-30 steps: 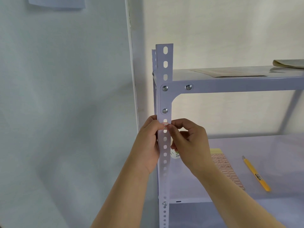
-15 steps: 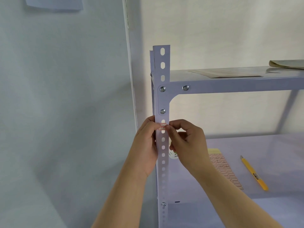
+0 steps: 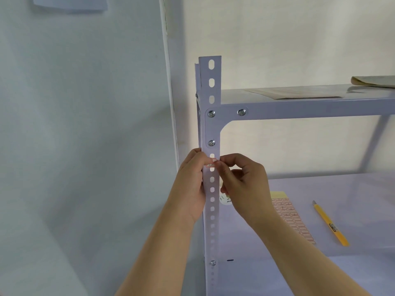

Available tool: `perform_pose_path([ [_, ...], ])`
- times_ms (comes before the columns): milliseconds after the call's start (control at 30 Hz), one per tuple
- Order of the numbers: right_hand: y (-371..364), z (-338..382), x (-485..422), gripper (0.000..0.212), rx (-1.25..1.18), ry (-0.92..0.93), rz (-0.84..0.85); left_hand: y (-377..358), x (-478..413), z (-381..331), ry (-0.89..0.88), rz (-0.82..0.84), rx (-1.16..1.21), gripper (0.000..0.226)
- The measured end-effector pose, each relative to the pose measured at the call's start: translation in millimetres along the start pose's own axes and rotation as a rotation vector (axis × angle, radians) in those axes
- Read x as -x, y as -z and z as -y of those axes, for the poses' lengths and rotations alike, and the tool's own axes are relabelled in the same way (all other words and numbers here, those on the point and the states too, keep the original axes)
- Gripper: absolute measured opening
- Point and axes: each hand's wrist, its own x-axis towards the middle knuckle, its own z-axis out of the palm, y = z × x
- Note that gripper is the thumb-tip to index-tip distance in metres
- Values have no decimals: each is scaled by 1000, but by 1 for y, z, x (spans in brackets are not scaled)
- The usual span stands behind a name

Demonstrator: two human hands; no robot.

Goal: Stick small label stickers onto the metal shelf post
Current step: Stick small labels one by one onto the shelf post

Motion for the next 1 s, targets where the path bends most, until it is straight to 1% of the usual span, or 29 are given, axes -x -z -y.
perform_pose_path([
  [67,0,0,0,10,1,2,-3,-2,0,1,-1,-30,-5,37],
  [100,0,0,1,10,3,2,-6,-2,1,2,-15,-42,-9,30],
  [133,0,0,1,10,5,1,-8,-3,3,3,-28,-36,-2,26],
  [233,0,0,1,9,10,-6,-7,2,5,4,-27,3,33,23],
  [267,0,0,1,9,11,-6,-6,4,4,4,-27,8,36,26],
  [333,0,-1,0,10,8,-8,-8,6,4,5,-9,8,26,43],
  [400,0,-1,1,10,9,-11,-7,6,5,3,-4,4,32,48],
  [500,1,2,0,9,2,-10,19,7,4,4,-21,10,15,43],
  [567,3,7,-2,10,-44,-17,55,8,4,4,-42,18,1,41],
  [700,5,16,-6,14,-133,-67,112,5,3,2,-43,25,-29,43],
  [900,4,18,-4,13,-142,-86,135,-2,4,-4,-6,38,-26,32],
  [1000,3,17,-2,15,-148,-86,130,-3,4,-7,19,35,-16,32],
])
